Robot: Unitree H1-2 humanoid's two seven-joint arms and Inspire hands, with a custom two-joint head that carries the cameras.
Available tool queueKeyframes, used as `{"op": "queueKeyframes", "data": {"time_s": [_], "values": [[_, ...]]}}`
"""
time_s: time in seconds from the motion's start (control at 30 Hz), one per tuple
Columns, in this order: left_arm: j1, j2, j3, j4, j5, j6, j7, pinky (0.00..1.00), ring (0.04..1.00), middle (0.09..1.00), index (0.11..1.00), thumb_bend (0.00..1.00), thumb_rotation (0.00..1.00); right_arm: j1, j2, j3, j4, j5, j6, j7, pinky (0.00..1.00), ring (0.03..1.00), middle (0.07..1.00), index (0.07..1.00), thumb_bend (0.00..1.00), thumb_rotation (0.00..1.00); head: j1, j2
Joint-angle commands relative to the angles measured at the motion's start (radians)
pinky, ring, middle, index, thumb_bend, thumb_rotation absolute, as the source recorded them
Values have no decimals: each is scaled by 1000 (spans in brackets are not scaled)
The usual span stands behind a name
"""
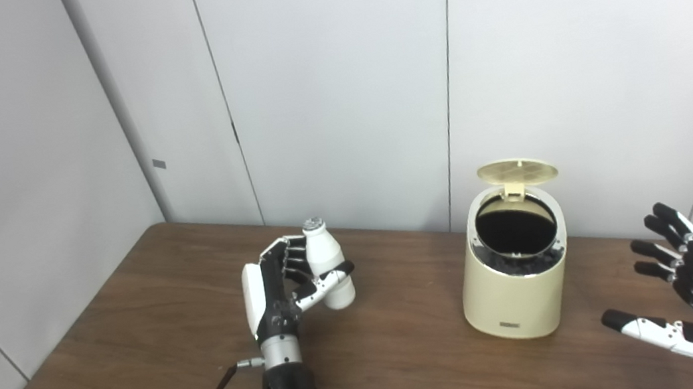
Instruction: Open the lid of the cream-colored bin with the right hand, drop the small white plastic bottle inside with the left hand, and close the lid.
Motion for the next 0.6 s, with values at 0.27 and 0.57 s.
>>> {"op": "queueKeyframes", "data": {"time_s": [0.27,0.57], "values": [[6,-18,-53,-197,12,-180,-5,361,434,480,506,480,0,-36,-1,-4,128,13,-172,-10,807,843,931,928,697,106,-65,-35],[-57,31,-213,-319,106,-184,58,388,431,468,511,480,0,-45,18,5,208,-11,-242,-35,778,827,914,906,758,179,-134,-68]]}}
